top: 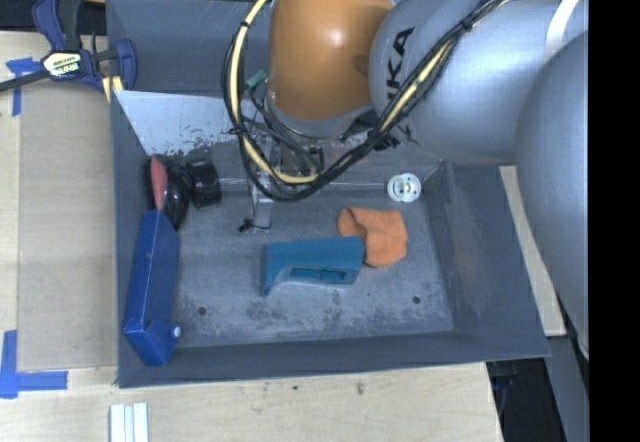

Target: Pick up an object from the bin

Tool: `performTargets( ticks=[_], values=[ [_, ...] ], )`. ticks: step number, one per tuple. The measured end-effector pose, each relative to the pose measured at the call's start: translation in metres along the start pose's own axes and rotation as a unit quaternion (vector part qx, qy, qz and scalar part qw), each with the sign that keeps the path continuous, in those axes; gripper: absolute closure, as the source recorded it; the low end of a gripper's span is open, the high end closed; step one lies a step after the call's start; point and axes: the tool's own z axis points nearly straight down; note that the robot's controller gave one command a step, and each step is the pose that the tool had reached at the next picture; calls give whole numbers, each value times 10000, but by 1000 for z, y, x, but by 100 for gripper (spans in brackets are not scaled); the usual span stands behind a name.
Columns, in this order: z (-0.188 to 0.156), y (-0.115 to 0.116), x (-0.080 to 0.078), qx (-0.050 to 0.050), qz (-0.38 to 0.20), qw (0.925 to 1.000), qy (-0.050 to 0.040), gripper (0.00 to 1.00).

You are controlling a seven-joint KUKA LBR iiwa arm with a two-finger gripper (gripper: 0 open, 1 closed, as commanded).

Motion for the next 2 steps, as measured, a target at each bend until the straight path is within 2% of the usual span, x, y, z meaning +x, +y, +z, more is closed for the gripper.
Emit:
performTargets(
  ticks=[1,2],
  values=[
    [-5,-1,-2,-8,15,10000,-42,0],
    [16,-4,5,-17,575,9983,-65,0]
  ],
)
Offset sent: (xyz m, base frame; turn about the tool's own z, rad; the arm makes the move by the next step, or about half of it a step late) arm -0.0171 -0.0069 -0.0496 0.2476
